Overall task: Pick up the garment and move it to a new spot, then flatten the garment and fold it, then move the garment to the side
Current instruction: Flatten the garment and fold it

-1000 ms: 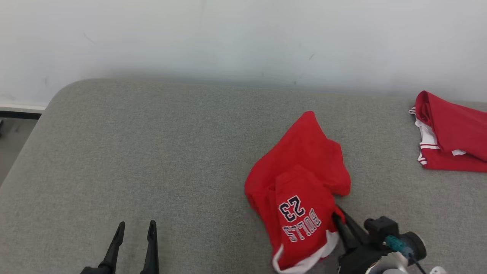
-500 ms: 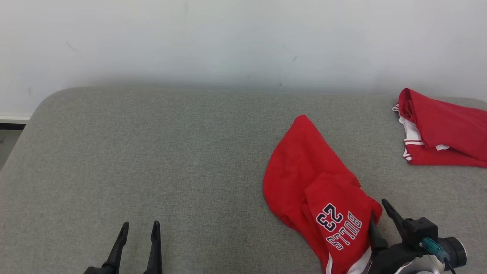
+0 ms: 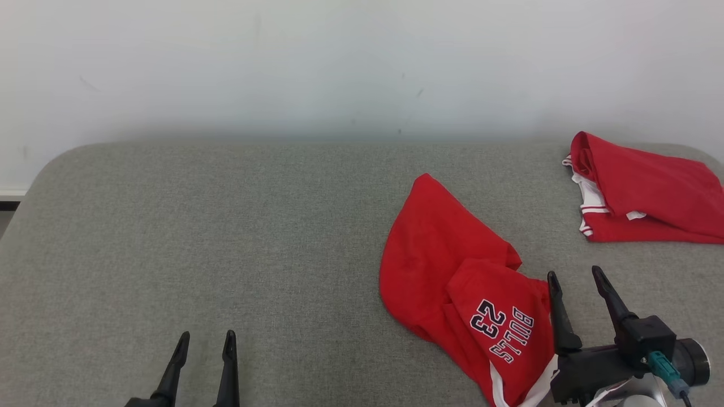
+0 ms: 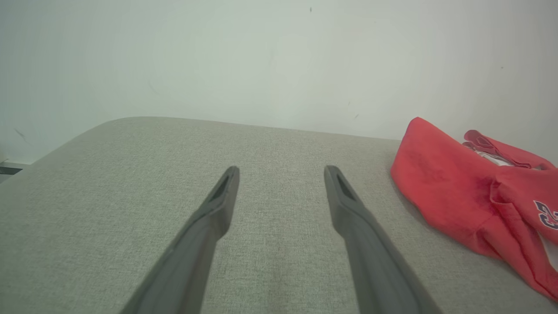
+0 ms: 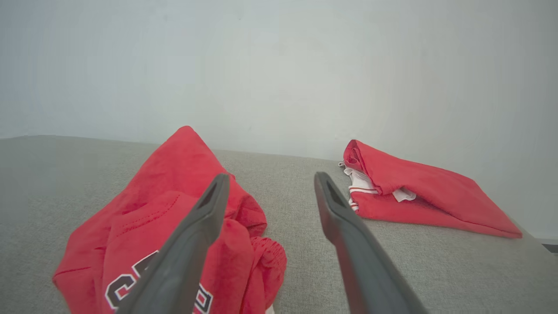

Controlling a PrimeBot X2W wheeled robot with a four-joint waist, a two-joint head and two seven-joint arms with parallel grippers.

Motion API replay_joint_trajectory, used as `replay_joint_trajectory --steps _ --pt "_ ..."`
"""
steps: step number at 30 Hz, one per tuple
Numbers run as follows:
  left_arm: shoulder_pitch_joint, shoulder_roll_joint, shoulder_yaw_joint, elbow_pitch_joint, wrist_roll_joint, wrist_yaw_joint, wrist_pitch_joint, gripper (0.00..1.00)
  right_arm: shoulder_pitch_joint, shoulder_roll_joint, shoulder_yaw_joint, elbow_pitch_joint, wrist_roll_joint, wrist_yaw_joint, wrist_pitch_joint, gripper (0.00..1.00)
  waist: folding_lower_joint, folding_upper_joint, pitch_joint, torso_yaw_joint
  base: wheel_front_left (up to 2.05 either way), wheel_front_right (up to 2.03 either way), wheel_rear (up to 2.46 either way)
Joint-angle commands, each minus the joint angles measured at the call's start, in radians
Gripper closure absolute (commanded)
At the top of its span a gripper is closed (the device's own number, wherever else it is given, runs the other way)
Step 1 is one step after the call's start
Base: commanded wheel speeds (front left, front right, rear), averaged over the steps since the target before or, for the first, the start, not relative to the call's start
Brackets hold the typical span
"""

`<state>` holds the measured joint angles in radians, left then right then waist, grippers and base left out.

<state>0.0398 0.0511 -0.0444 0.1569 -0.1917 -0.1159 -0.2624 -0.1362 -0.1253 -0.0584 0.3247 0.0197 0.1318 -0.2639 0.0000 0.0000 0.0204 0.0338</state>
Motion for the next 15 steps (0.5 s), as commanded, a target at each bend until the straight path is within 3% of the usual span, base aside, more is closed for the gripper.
replay_joint_trajectory --steps 1,15 --pt "-0.006 -0.001 0.0 0.0 0.005 -0.006 -0.002 0.0 0.016 0.011 -0.001 -0.017 0.003 -0.003 -0.001 0.0 0.0 0.0 -0.001 -0.008 0.0 0.0 0.0" --pt "-0.142 -0.001 -0.099 0.042 0.025 -0.014 -0.002 0.0 0.048 0.067 0.002 -0.096 0.022 -0.003 -0.001 0.0 0.0 0.0 0.033 -0.095 0.0 0.0 0.0"
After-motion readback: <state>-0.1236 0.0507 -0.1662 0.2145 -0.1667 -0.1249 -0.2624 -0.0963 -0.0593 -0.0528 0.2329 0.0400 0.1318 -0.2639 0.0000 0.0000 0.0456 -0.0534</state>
